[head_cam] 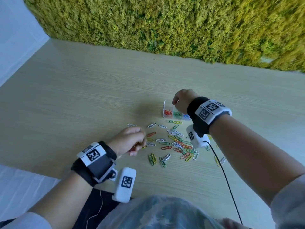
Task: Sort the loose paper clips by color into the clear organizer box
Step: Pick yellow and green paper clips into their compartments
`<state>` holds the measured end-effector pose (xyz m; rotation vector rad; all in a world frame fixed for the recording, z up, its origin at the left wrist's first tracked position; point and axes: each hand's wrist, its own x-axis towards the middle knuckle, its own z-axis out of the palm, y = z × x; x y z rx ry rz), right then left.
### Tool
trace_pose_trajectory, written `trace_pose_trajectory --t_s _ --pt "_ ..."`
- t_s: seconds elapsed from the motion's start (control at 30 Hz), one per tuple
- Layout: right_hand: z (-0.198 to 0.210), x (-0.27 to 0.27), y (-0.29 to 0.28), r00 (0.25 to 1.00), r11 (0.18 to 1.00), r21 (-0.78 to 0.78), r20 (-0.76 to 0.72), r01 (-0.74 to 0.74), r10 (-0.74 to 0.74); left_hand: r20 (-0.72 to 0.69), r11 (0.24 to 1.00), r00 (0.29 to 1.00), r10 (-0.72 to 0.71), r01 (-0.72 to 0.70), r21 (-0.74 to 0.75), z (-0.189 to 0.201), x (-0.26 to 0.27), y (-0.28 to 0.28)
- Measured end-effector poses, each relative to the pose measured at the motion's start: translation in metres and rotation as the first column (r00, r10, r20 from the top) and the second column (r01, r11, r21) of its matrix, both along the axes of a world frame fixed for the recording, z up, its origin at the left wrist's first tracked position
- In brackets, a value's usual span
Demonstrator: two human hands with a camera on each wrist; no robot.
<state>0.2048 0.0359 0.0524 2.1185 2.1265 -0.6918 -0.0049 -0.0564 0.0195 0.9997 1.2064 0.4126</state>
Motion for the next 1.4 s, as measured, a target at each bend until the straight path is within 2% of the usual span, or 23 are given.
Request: trace_pose_trajectory --t_s 0.07,0.17,0.3,0.4,0.47,0.53,0.6,0.73,0.8,0.9,1.0,1.1,1.23,1.4 --pt "0.001 -0.005 0.009 0.999 1.000 0.007 0.031 -0.017 0.017 0.182 0.984 0.973 0.143 -0.120 -0.133 0.002 0.000 0.003" --pt "-0.004 -0.013 0.018 0.999 1.000 0.014 0.039 -0.010 0.009 0.218 0.974 0.955 0.202 -0.173 -0.146 0.005 0.002 0.008" --pt "-0.013 -0.016 0.022 1.000 0.998 0.064 0.028 -0.004 0.002 0.009 0.991 0.991 0.130 -0.130 -0.026 0.001 0.005 0.019" --pt "-0.016 -0.008 0.018 0.997 0.993 0.106 -0.048 0.057 -0.053 -0.236 0.995 0.972 -0.010 0.033 0.095 0.003 0.014 0.031" --pt "-0.016 -0.001 0.011 0.992 0.986 0.149 -0.114 0.080 -0.063 -0.423 0.959 0.901 -0.092 0.195 0.207 0.005 0.023 0.041" --pt "-0.016 0.008 -0.002 0.983 0.978 0.180 -0.169 0.108 -0.078 -0.599 0.880 0.792 -0.121 0.365 0.304 0.008 0.036 0.053" --pt "-0.018 0.018 -0.017 0.967 0.968 0.202 -0.232 0.152 -0.103 -0.704 0.802 0.698 -0.130 0.492 0.340 0.012 0.050 0.066" --pt "-0.026 0.037 -0.050 0.895 0.948 0.176 -0.410 0.264 -0.173 -0.780 0.707 0.616 -0.109 0.599 0.375 0.017 0.081 0.093" --pt "-0.030 0.045 -0.067 0.879 0.943 0.162 -0.434 0.291 -0.197 -0.816 0.668 0.566 -0.115 0.653 0.358 0.022 0.095 0.106" --pt "-0.034 0.055 -0.089 0.860 0.939 0.130 -0.455 0.319 -0.229 -0.879 0.618 0.444 -0.173 0.744 0.254 0.028 0.111 0.117" --pt "-0.038 0.064 -0.104 0.835 0.926 0.119 -0.484 0.358 -0.261 -0.906 0.582 0.381 -0.183 0.785 0.213 0.028 0.118 0.121" --pt "-0.042 0.065 -0.113 0.818 0.922 0.107 -0.508 0.373 -0.272 -0.920 0.543 0.362 -0.152 0.808 0.228 0.027 0.121 0.122" --pt "-0.045 0.061 -0.117 0.828 0.934 0.090 -0.498 0.346 -0.258 -0.916 0.516 0.379 -0.132 0.815 0.263 0.024 0.121 0.121" --pt "-0.044 0.056 -0.118 0.873 0.950 0.104 -0.434 0.295 -0.224 -0.871 0.522 0.482 -0.099 0.770 0.367 0.024 0.104 0.111"
